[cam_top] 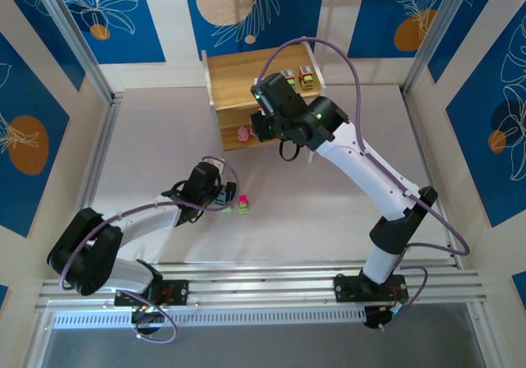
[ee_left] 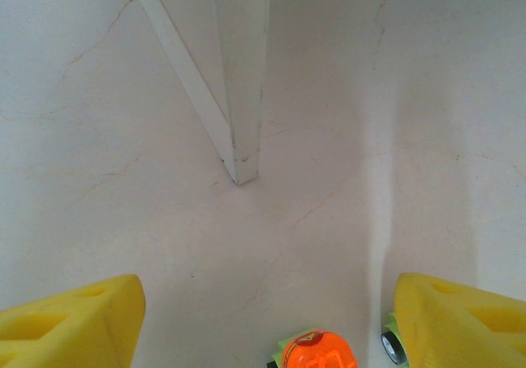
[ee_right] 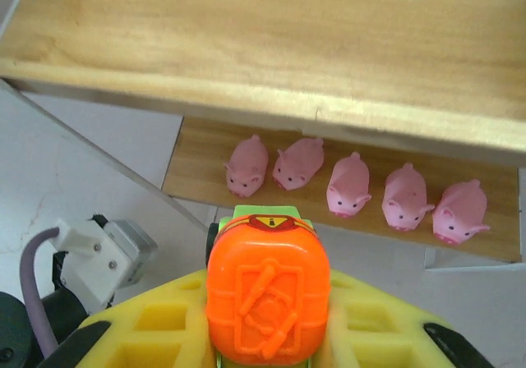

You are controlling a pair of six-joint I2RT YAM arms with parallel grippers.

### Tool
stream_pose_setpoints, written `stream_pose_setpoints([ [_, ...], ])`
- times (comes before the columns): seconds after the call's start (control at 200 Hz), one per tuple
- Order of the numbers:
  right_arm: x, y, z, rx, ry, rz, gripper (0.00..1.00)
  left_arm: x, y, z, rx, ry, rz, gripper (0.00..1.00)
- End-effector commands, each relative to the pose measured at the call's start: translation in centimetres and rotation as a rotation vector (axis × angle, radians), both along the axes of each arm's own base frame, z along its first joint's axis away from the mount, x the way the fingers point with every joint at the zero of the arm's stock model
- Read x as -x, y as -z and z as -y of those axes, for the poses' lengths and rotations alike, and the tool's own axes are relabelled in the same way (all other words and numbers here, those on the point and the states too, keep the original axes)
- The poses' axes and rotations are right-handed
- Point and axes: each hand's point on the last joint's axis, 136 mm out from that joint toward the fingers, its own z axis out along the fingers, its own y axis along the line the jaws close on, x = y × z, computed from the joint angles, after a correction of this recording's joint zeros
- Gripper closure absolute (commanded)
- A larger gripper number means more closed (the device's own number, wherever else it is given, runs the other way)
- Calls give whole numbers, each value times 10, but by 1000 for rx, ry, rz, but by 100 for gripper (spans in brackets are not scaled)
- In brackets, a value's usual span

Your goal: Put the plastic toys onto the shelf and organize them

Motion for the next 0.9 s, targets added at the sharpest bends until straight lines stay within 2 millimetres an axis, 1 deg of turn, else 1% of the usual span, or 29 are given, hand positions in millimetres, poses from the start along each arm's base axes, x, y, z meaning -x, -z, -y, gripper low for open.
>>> stream_pose_setpoints([
  [0.0, -5, -15, -2, -2, -23, 23, 75, -6, -17, 7, -2, 20, 63, 21],
  [0.195, -19, -33, -6, -8, -29, 58, 75, -4, -19, 10, -11, 34, 75, 21],
  [0.305, -29, -39, -6, -8, -25, 73, 75, -4, -19, 10, -11, 36, 75, 21],
  [0.35, -33, -38, -6, -1, -26, 72, 74, -4, -19, 10, -10, 36, 75, 21],
  [0.355, -33, -41, -6, -6, -25, 77, 74, -4, -19, 10, -10, 35, 75, 21],
  [0.36, -34, -37, -7, 1, -25, 72, 74, -4, -19, 10, -11, 35, 75, 21],
  [0.4, -37, -41, -5, -1, -21, 81, 74, -4, -19, 10, -11, 35, 75, 21],
  [0.435, -41, -41, -5, 7, -17, 83, 74, -4, -19, 10, -10, 34, 73, 21],
  [0.445, -43, -37, -6, 14, -18, 78, 74, -4, -18, 11, -11, 35, 73, 21],
  [0.47, -44, -40, -4, 12, -16, 85, 73, -4, -19, 11, -9, 34, 73, 21],
  [0.62, -60, -34, 1, 17, 4, 77, 73, -4, -18, 11, -9, 34, 71, 21],
  [0.715, -67, -32, 3, 14, 15, 79, 72, -4, -18, 11, -9, 37, 71, 21],
  [0.895, -76, -36, 8, 2, 30, 94, 71, -5, -17, 12, -10, 37, 68, 21],
])
